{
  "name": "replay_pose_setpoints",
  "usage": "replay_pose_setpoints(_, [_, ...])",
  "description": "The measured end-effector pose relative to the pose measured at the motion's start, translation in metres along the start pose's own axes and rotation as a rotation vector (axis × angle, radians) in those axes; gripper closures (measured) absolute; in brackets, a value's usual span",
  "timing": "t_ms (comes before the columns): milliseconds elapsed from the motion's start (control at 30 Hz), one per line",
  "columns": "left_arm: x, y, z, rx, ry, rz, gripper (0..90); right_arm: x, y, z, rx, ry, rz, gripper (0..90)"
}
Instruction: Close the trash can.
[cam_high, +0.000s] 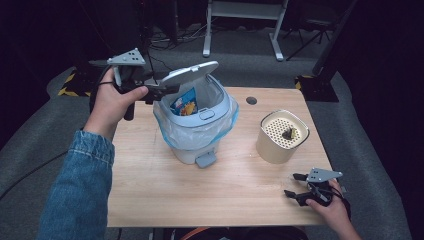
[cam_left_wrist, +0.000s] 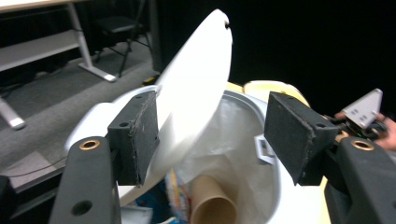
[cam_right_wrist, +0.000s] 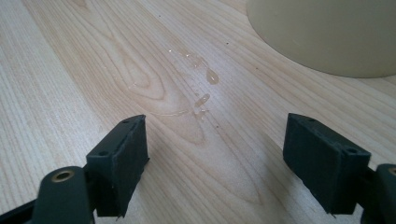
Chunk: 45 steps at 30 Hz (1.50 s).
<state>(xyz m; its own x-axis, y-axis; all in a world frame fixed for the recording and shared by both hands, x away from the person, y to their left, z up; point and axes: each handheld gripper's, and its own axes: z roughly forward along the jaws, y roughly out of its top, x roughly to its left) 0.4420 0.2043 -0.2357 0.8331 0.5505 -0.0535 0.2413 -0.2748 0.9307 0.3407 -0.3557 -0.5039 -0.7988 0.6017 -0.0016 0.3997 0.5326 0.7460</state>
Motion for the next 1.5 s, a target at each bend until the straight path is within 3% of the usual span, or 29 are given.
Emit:
replay_pose_setpoints(200, [-0.007, -0.003, 0.014, 0.012, -0.036, 0.011, 34.9, 0.0, 0.0, 0.0, 0.0, 0.0, 0.0, 22.2])
replay_pose_setpoints(433, [-0.017, -0.011, 0.033, 0.05, -0.098, -0.006, 35.3, 0.0, 0.0, 0.0, 0.0, 0.001, -0.001, 22.0])
replay_pose_setpoints(667, [-0.01, -0.021, 0.046, 0.073, -0.107, -0.072, 43.1, 0.0, 0.0, 0.0, 0.002, 0.003, -0.004, 21.1])
replay_pose_setpoints(767, [-0.01, -0.022, 0.051, 0.104, -0.1, -0.073, 47.6, 0.0, 0.0, 0.0, 0.002, 0.003, -0.005, 21.1])
replay_pose_setpoints(1000, [-0.011, -0.022, 0.057, 0.092, -0.076, -0.082, 54.4, 0.0, 0.0, 0.0, 0.002, 0.003, -0.004, 21.1])
replay_pose_setpoints(1300, [-0.016, -0.019, 0.062, 0.113, -0.015, -0.033, 66.4, 0.0, 0.0, 0.0, 0.002, 0.003, -0.005, 21.1])
replay_pose_setpoints(1500, [-0.016, -0.018, 0.063, 0.121, 0.01, -0.05, 74.5, 0.0, 0.0, 0.0, 0.003, 0.003, -0.004, 21.1])
